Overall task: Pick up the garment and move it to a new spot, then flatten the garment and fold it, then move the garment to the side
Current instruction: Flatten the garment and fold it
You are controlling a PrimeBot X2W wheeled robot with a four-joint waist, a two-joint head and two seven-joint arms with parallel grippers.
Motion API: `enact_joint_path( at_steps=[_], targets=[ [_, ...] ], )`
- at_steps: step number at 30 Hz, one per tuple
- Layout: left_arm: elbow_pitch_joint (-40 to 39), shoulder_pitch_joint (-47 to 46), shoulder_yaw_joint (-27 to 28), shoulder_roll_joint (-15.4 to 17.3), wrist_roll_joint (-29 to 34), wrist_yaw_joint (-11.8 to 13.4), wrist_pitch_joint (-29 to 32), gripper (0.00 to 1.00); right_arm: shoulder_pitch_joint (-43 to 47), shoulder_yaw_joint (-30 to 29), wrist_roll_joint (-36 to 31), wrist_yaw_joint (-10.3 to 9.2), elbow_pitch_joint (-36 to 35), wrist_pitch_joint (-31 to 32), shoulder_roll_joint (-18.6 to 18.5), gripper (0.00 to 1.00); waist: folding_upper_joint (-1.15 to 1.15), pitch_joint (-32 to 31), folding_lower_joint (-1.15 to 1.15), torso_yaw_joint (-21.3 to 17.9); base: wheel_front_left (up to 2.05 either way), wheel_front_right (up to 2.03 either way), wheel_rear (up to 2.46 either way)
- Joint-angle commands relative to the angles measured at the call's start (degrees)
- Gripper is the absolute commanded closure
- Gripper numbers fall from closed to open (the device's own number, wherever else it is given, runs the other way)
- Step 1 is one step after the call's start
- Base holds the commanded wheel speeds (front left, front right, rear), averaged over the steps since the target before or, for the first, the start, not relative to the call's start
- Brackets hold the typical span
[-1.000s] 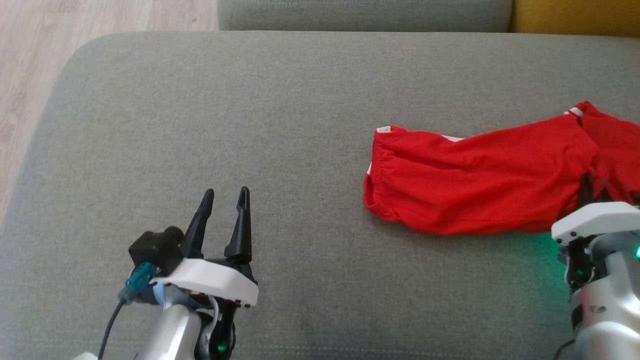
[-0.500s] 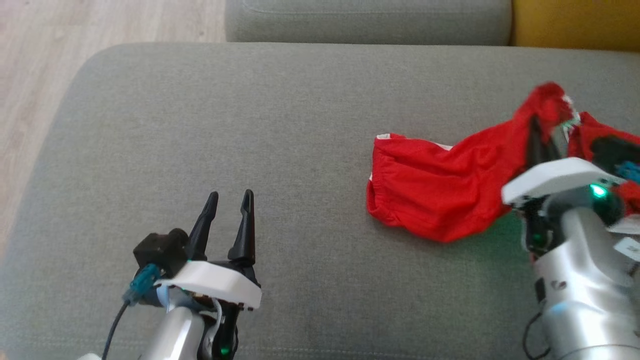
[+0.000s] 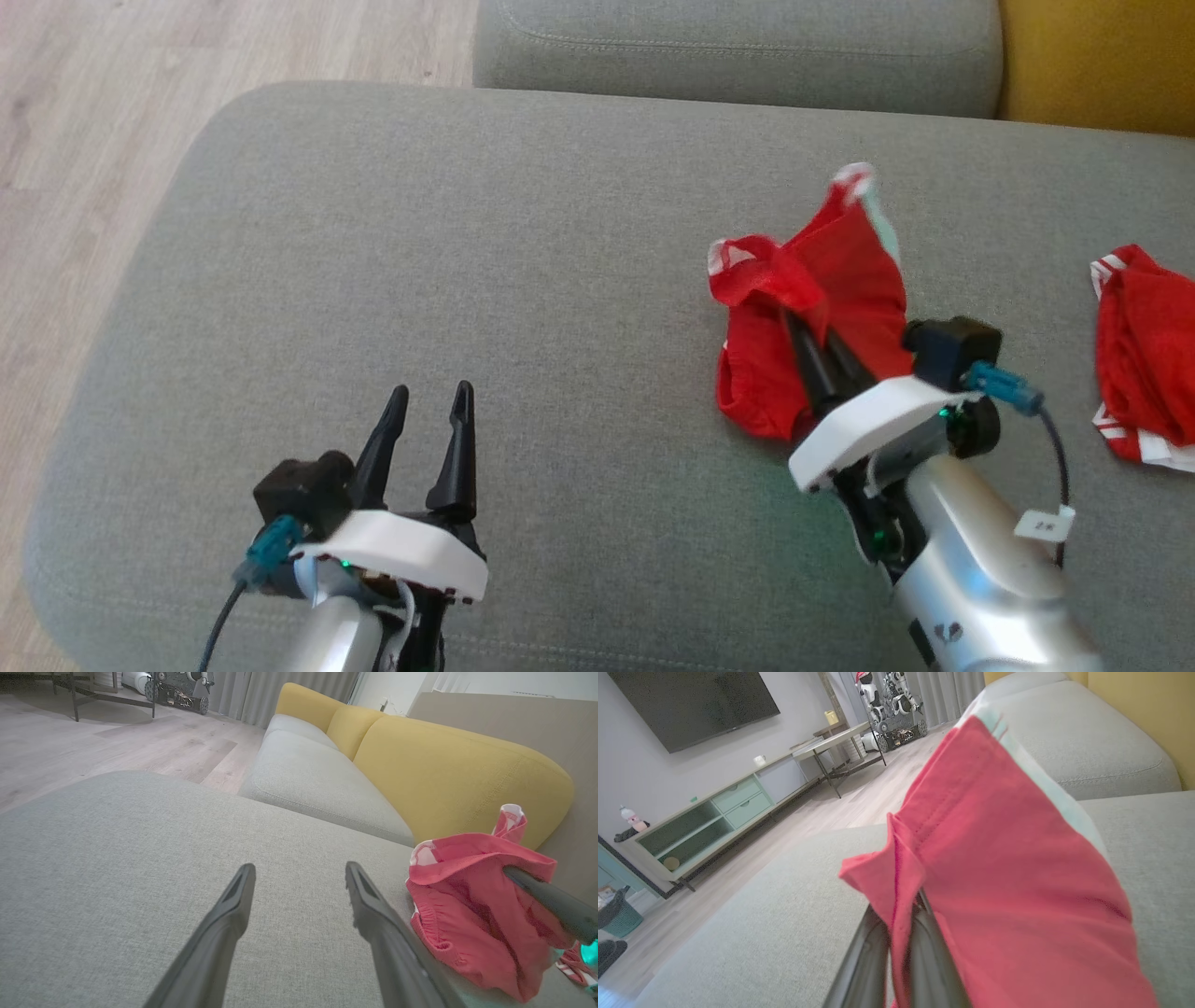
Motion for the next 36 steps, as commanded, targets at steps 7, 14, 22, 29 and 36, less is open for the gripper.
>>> enact_joint_path(
  at_steps=[7, 14, 22, 29, 36],
  targets=[
    [-1.6, -0.7, 2.0, 0.1, -0.1, 0.5, -0.4, 0.0, -0.9, 6.7, -0.3, -0.05, -0.3, 1.2, -1.2, 1.0, 0.0, 0.0, 0.0, 0.2, 0.0, 0.0, 0.0],
    [-1.3, -0.8, 1.5, 0.1, -0.3, 0.4, -0.4, 0.0, -2.6, 10.9, -3.7, -0.05, 3.8, 1.7, -2.1, 0.0, 0.0, 0.5, 0.0, 0.1, 0.0, 0.0, 0.0],
    [-1.2, -1.0, 1.1, 0.1, -0.5, 0.4, -0.4, 0.0, -3.6, 14.5, -5.5, -0.05, 7.9, 0.8, -1.9, 0.0, 0.0, 1.4, 0.0, 0.3, 0.0, 0.0, 0.0],
    [-1.3, -1.5, 0.9, 0.1, -0.8, 0.6, -0.4, 0.0, -5.1, 17.3, -5.4, -0.05, 12.3, 1.5, -1.2, 0.0, 0.0, 2.4, 0.0, 0.0, 0.0, 0.0, 0.0],
    [-1.2, -1.8, 1.7, 0.1, -0.9, 0.8, -0.4, 0.0, -6.3, 19.2, -1.3, -0.05, 12.1, -0.4, -0.6, 0.0, 0.0, 1.7, 0.0, -2.2, 0.0, 0.0, 0.0]
  ],
)
